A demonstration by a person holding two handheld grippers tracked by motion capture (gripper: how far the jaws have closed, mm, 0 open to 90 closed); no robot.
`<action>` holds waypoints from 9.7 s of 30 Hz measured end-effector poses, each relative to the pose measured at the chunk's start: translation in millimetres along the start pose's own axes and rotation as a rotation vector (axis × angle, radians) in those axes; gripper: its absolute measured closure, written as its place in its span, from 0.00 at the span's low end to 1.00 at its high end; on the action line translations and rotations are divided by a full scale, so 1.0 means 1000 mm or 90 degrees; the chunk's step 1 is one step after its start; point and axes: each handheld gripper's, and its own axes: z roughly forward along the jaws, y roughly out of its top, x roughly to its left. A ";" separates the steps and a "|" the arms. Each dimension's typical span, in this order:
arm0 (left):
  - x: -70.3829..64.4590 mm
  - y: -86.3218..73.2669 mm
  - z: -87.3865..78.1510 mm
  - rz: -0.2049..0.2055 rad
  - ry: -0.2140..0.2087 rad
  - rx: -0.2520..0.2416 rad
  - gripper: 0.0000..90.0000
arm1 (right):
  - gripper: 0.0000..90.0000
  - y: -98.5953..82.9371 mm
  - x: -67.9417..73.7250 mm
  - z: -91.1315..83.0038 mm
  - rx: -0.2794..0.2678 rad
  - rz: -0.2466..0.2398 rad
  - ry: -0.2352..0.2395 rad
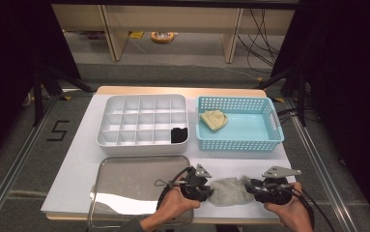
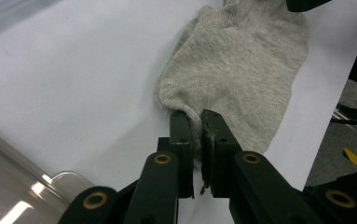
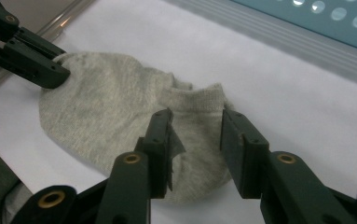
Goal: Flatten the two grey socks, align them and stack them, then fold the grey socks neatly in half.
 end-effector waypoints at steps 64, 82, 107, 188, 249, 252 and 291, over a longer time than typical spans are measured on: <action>0.001 0.008 -0.044 0.059 0.010 0.026 0.92 | 0.90 0.029 0.048 0.047 0.002 -0.096 0.057; 0.007 -0.001 -0.037 0.011 0.002 0.011 0.92 | 0.75 0.024 0.026 0.014 0.002 -0.057 -0.037; -0.003 0.008 -0.015 0.004 -0.018 0.011 0.84 | 0.94 0.012 0.001 0.007 0.040 -0.072 -0.044; -0.002 0.014 -0.046 0.001 -0.032 0.056 0.92 | 0.90 0.022 0.066 0.056 0.044 -0.087 0.114; -0.018 0.037 -0.030 -0.064 -0.095 -0.024 0.65 | 0.82 0.019 0.013 -0.013 -0.054 -0.026 0.048; -0.013 0.033 -0.034 -0.065 -0.097 -0.032 0.72 | 0.86 0.021 0.023 -0.012 -0.031 -0.041 0.050; -0.004 0.010 -0.041 -0.035 -0.038 -0.033 0.65 | 0.95 0.022 0.036 0.012 0.002 -0.074 0.013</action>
